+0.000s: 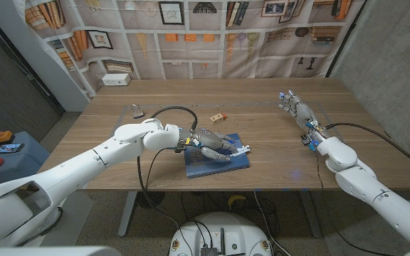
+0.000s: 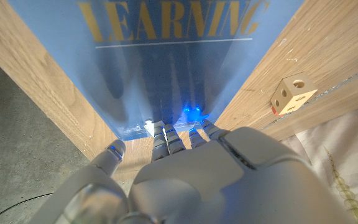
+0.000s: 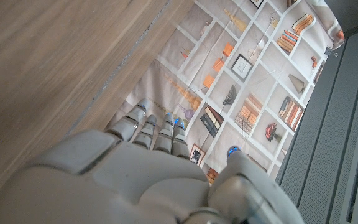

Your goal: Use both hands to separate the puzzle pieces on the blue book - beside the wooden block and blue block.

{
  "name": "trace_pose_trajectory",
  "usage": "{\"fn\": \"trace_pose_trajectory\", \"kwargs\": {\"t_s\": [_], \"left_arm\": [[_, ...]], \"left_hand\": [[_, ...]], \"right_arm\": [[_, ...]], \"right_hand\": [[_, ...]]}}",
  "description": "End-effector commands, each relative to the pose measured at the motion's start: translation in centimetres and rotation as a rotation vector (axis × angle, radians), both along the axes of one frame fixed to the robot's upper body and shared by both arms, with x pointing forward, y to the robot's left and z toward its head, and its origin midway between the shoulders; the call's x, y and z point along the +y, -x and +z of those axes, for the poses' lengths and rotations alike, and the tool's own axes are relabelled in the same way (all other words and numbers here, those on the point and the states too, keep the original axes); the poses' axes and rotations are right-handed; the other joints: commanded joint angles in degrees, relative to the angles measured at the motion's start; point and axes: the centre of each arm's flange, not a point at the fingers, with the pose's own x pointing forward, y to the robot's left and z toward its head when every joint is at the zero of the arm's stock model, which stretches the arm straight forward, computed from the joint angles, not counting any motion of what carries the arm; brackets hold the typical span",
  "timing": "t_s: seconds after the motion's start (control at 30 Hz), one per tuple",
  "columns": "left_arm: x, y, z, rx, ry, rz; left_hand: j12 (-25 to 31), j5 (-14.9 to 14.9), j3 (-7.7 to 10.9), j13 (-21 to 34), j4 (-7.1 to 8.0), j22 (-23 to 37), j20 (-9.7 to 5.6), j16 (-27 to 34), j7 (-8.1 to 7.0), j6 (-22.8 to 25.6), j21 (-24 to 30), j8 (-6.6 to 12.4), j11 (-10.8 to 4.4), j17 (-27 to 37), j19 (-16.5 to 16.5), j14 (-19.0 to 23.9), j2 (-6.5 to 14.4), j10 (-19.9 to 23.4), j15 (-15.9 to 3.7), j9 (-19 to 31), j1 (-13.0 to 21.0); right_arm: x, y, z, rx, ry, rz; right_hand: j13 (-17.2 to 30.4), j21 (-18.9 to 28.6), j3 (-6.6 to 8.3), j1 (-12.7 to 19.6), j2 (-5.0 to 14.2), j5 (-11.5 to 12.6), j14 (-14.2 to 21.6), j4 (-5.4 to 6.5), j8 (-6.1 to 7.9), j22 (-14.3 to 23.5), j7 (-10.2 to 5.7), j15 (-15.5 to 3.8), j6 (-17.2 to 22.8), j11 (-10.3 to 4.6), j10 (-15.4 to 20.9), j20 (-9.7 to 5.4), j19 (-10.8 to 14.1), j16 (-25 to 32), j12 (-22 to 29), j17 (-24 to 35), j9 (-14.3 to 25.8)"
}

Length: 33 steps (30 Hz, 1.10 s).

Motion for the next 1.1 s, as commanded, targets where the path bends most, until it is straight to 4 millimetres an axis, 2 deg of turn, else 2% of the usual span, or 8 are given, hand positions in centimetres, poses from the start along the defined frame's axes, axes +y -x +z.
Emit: {"fn": "trace_pose_trajectory", "kwargs": {"t_s": [0.03, 0.6, 1.1], "left_arm": [[-0.1, -0.1, -0.1, 0.006, -0.007, 0.013], [-0.1, -0.4, 0.0, 0.007, -0.007, 0.036], [0.2, -0.4, 0.1, 0.009, -0.012, 0.049]], "left_hand": [[-0.04, 0.14, 0.49, 0.28, -0.10, 0.08, -4.62, 0.26, -0.12, 0.80, 0.45, -0.03, -0.22, 0.08, -8.92, -1.30, 7.23, 0.41, -4.76, 0.21, 0.29], [-0.22, 0.11, 0.85, 0.29, -0.37, 0.05, -4.53, 0.12, -0.08, 1.27, 0.47, -0.23, -0.13, -0.02, -8.50, -0.66, 7.14, 0.83, -4.77, 0.21, 0.50], [-0.37, 0.07, 1.32, 0.27, -0.67, 0.02, -4.46, -0.02, -0.10, 1.94, 0.53, -0.34, -0.06, -0.13, -7.88, 0.14, 7.03, 1.42, -4.78, 0.21, 0.74]], "right_arm": [[0.5, 1.3, 0.4, -0.061, 0.140, -0.041], [1.3, 3.2, 1.2, -0.106, 0.371, -0.102], [2.5, 4.6, 2.1, -0.129, 0.566, -0.126]], "right_hand": [[0.05, 0.01, 0.26, 0.93, -0.08, -0.08, 0.63, -0.90, 0.29, 0.27, -0.72, -0.57, 0.22, -0.20, 0.76, 0.07, 0.48, 0.16, 0.28, -0.13, 0.17], [0.14, -0.26, 1.16, 3.79, -1.31, -0.71, -0.06, -3.97, 0.17, 0.28, -3.63, -0.02, 0.37, -0.09, -0.30, 0.31, 0.09, -0.18, -0.12, -1.31, 0.27], [0.31, -0.42, 2.51, 7.91, -2.41, -1.94, -1.91, -8.27, 0.09, 0.34, -6.00, 1.12, -0.60, -0.63, -3.27, 1.80, -1.11, -0.36, -0.56, -2.16, 0.48]]}}
